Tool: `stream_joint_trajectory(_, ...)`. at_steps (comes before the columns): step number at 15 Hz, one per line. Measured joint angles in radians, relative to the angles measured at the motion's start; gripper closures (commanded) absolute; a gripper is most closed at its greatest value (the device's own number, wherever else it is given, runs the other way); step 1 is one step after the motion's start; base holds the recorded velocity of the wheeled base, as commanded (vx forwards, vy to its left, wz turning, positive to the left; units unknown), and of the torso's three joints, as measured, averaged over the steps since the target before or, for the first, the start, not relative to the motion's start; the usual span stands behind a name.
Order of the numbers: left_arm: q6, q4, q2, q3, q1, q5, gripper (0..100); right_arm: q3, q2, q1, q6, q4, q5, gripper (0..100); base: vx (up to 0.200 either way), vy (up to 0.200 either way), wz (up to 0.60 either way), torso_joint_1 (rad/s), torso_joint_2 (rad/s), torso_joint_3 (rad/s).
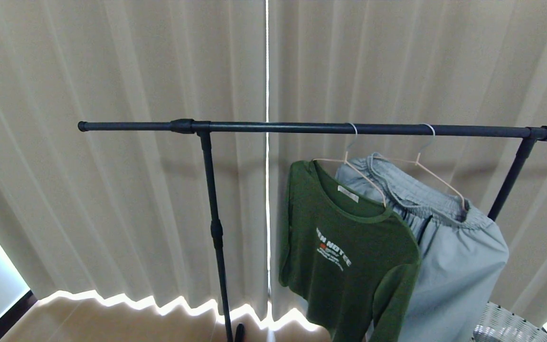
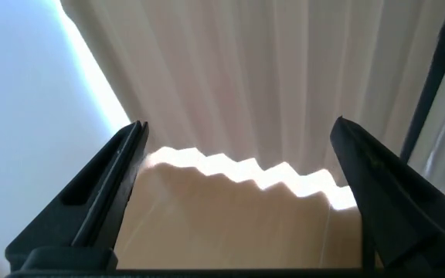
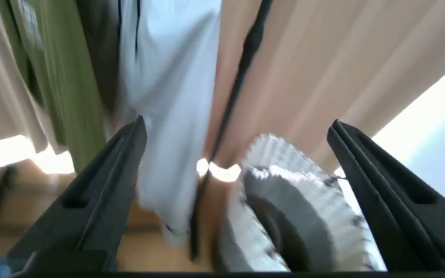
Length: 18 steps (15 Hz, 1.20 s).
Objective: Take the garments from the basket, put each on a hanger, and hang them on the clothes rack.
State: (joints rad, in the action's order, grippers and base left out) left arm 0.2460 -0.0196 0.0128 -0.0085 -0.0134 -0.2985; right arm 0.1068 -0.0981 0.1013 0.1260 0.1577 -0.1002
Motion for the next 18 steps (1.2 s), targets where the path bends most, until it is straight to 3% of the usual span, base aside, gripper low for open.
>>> stream_joint_trajectory(3,-0.050,0.003,-0.009,0.006,0.000,0.254,0,-0.084,0.006,-0.004,-0.033,-0.180,0.015,0,0.000,0.000,0.00,0.000,0.00,0.000)
stream_joint_trajectory(4,-0.072,0.003,-0.010,0.006,0.000,0.338,0,-0.097,0.007,-0.004,-0.073,-0.176,0.015,0,0.000,0.000,0.00,0.000,0.00,0.000)
stream_joint_trajectory(5,-0.083,0.003,-0.010,0.006,0.000,0.357,0,-0.101,0.008,-0.004,-0.116,-0.176,0.016,0,0.000,0.000,0.00,0.000,0.00,0.000)
stream_joint_trajectory(8,-0.153,0.005,-0.011,0.006,0.000,0.347,0,-0.105,0.008,-0.019,-0.193,-0.177,0.017,0,0.000,0.000,0.00,0.000,0.00,0.000)
stream_joint_trajectory(9,-0.159,0.007,-0.011,0.006,0.001,0.305,0,-0.106,0.014,-0.034,-0.194,-0.176,0.019,0,0.000,0.000,0.00,0.000,0.00,0.000)
stream_joint_trajectory(11,-0.171,0.010,-0.011,0.006,0.001,0.237,0,-0.106,0.053,-0.077,-0.173,-0.176,0.066,0,0.000,0.000,0.00,0.000,0.00,0.000)
stream_joint_trajectory(18,-0.228,0.014,-0.012,0.007,0.001,0.228,0,-0.107,0.092,-0.099,-0.083,-0.165,0.140,0,0.000,0.000,0.00,0.000,0.00,0.000)
